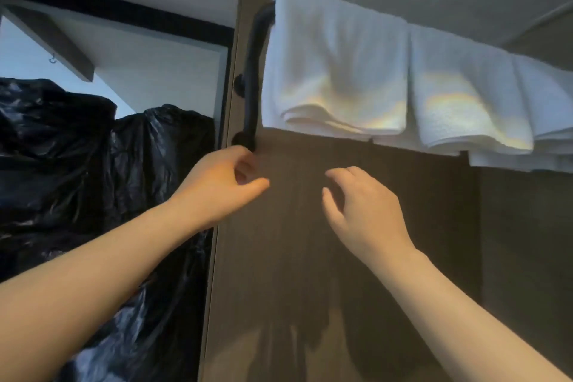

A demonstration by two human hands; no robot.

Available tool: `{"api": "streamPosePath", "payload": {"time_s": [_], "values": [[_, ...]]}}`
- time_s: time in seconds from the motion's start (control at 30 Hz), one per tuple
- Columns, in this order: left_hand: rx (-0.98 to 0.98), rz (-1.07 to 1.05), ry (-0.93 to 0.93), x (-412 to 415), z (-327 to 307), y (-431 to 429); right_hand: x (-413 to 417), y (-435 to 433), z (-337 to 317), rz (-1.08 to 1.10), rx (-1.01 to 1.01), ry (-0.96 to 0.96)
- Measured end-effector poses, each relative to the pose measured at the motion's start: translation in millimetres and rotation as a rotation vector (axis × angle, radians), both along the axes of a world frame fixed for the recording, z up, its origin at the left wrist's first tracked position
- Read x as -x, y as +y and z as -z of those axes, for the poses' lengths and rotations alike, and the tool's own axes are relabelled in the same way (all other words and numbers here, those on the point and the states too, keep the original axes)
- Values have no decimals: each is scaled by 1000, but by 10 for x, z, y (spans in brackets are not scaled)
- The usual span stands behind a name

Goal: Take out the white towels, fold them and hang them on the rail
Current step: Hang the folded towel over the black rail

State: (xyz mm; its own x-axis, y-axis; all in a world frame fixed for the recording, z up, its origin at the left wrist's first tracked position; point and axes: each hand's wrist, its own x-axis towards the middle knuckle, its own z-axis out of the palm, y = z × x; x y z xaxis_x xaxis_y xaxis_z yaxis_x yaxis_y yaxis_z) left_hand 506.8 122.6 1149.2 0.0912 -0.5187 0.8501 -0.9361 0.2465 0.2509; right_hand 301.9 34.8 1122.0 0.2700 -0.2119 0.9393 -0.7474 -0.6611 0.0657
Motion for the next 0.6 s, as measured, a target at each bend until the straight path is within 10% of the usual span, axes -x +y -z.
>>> {"api": "streamPosePath", "payload": {"time_s": [0.6], "values": [[-749,-31,-6,-499,3492,899,-149,819,2984,18,-889,341]]}}
